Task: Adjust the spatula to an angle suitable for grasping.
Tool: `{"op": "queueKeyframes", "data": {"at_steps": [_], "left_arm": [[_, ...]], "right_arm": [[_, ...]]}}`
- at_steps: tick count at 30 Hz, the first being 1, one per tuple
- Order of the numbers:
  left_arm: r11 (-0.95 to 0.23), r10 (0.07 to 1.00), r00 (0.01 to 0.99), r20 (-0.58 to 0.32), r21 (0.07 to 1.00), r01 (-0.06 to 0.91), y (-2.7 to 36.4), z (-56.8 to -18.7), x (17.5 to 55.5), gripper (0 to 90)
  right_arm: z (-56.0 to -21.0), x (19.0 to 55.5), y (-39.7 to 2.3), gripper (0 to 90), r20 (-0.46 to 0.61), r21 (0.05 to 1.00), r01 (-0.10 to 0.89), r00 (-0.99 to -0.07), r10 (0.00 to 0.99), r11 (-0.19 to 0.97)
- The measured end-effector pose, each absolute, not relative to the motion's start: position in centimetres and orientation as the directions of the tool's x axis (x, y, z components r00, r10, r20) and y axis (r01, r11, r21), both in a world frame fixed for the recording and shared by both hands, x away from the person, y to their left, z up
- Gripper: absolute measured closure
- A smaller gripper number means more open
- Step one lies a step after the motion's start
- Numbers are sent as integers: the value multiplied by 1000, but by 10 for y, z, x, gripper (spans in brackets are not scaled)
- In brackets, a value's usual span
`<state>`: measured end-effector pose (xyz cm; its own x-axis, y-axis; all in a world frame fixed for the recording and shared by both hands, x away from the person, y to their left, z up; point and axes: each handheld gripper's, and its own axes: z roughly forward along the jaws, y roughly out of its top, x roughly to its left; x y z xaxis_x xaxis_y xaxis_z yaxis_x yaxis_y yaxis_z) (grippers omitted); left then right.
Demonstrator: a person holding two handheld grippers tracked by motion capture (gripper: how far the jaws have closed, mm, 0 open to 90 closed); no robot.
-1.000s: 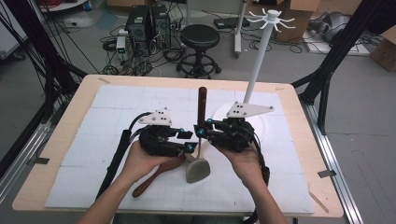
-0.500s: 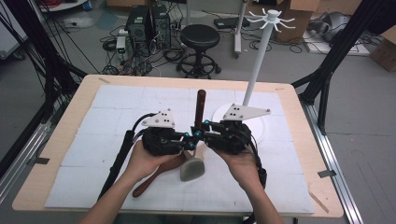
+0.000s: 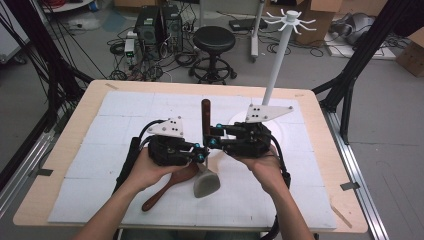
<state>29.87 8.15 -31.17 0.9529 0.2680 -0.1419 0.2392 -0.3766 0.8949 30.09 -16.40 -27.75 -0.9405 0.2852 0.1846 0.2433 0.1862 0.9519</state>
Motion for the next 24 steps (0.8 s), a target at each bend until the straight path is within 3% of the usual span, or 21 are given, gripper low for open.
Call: {"op": "queueKeyframes", "data": {"at_steps": [7, 12, 16, 18, 20, 24], "left_arm": [[-389, 253, 957, -143, 891, 236, 81, -313, 299, 836], [-373, 271, 952, -141, 897, 239, 80, -313, 298, 827], [-348, 297, 943, -148, 903, 252, 77, -312, 296, 725], [-350, 319, 937, -142, 901, 256, 76, -313, 296, 718], [-340, 331, 932, -149, 902, 266, 75, -314, 296, 724], [-315, 336, 929, -157, 910, 268, 75, -313, 296, 819]], "right_arm": [[-277, 301, -160, 728, 175, 953, 231, -948, 267, 194], [-276, 294, -161, 738, 166, 954, 238, -926, 340, 183], [-277, 287, -161, 740, 170, 955, 251, -897, 409, 155], [-278, 284, -160, 740, 174, 956, 259, -879, 444, 139], [-278, 280, -160, 740, 178, 956, 267, -860, 477, 124], [-277, 275, -159, 740, 164, 959, 258, -844, 510, 119]]}}
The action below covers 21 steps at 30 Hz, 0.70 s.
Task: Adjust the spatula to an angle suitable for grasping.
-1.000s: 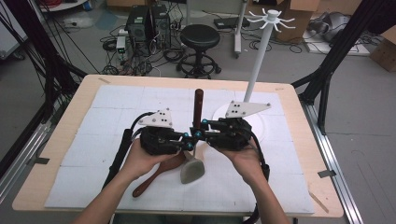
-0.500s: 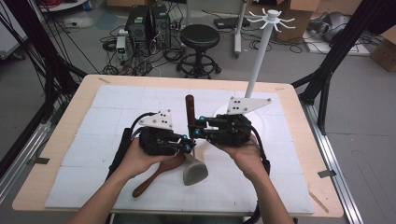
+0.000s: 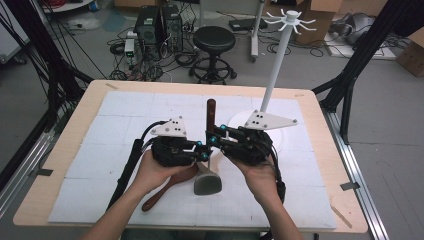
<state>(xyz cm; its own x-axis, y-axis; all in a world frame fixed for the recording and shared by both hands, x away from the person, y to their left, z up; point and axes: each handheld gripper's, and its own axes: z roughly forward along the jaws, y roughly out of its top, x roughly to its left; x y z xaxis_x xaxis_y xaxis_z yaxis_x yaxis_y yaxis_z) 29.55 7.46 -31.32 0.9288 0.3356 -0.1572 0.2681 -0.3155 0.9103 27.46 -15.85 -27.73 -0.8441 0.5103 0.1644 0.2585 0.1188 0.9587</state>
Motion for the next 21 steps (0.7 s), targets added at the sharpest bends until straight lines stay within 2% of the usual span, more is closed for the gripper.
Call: {"op": "queueKeyframes", "data": {"at_steps": [4, 7, 12, 14, 15, 19, 21], "left_arm": [[-328, 323, 935, -143, 910, 253, 76, -313, 295, 833], [-335, 306, 943, -134, 912, 238, 77, -312, 295, 835], [-357, 259, 959, -110, 912, 201, 80, -311, 296, 836], [-362, 255, 962, -99, 913, 190, 81, -311, 295, 835], [-361, 256, 961, -104, 912, 194, 81, -311, 295, 835], [-353, 261, 959, -113, 913, 203, 84, -310, 293, 819], [-350, 275, 956, -106, 914, 203, 88, -310, 291, 764]], "right_arm": [[-278, 277, -160, 739, 165, 959, 255, -856, 489, 122], [-279, 282, -162, 726, 158, 963, 234, -891, 425, 132], [-282, 293, -160, 637, 118, 966, 186, -936, 332, 181], [-284, 295, -157, 665, 125, 964, 187, -946, 301, 188], [-284, 295, -157, 732, 131, 964, 190, -947, 293, 184], [-281, 292, -153, 737, 128, 962, 195, -940, 317, 190], [-280, 289, -154, 738, 131, 959, 208, -927, 352, 192]]}}
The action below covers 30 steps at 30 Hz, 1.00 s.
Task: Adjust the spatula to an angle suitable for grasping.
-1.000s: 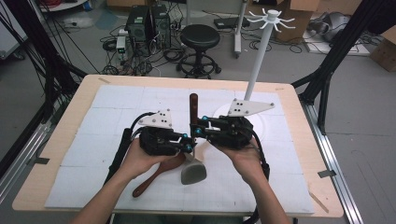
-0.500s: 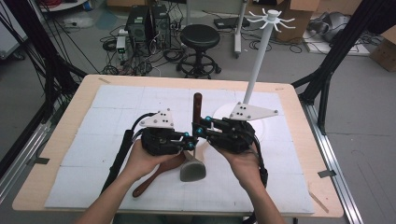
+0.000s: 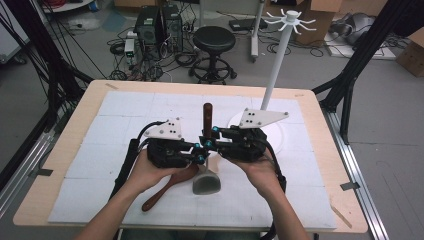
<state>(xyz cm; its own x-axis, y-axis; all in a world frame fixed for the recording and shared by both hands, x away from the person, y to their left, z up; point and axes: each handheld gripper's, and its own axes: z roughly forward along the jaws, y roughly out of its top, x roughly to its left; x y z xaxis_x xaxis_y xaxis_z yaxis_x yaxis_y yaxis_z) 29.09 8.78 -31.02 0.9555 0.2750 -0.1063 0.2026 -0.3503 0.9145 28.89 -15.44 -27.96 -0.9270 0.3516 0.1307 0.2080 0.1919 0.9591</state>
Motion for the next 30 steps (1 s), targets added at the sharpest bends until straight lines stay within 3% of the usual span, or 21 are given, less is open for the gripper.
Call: {"op": "queueKeyframes", "data": {"at_steps": [9, 23, 30], "left_arm": [[-340, 357, 930, -92, 914, 222, 122, -317, 283, 632], [-312, 445, 889, -108, 912, 267, 168, -334, 269, 421], [-319, 477, 874, -98, 907, 276, 178, -341, 264, 337]], "right_arm": [[-265, 285, -179, 738, 128, 962, 222, -880, 457, 157], [-243, 306, -225, 738, 146, 966, 247, -776, 613, 82], [-233, 318, -233, 738, 147, 963, 257, -750, 645, 79]]}}
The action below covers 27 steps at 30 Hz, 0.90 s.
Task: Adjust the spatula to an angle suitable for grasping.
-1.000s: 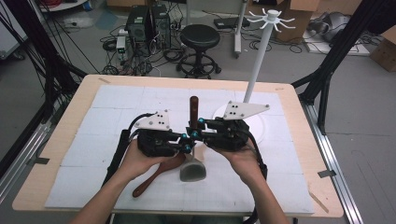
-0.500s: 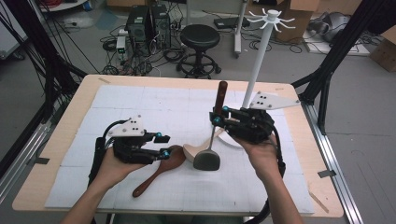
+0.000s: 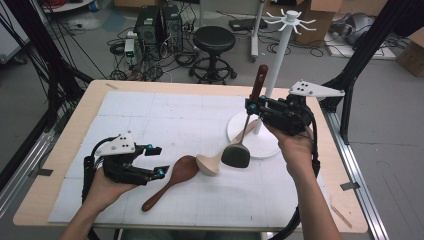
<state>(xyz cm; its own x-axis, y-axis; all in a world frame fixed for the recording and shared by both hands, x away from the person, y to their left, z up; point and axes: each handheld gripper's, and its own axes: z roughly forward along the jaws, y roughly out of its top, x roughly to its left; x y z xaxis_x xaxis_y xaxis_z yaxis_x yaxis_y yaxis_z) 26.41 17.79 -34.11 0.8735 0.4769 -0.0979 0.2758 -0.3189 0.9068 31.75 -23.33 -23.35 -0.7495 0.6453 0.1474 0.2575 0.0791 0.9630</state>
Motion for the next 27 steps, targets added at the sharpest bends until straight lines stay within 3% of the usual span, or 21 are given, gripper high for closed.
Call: {"op": "queueKeyframes", "data": {"at_steps": [10, 27], "left_arm": [[-318, 502, 860, -94, 904, 285, 184, -351, 264, 273], [-310, 499, 861, -99, 907, 284, 183, -353, 265, 269]], "right_arm": [[-213, 333, -239, 738, 124, 967, 244, -710, 693, 78], [-181, 358, -243, 737, 118, 966, 250, -634, 764, 58]]}}
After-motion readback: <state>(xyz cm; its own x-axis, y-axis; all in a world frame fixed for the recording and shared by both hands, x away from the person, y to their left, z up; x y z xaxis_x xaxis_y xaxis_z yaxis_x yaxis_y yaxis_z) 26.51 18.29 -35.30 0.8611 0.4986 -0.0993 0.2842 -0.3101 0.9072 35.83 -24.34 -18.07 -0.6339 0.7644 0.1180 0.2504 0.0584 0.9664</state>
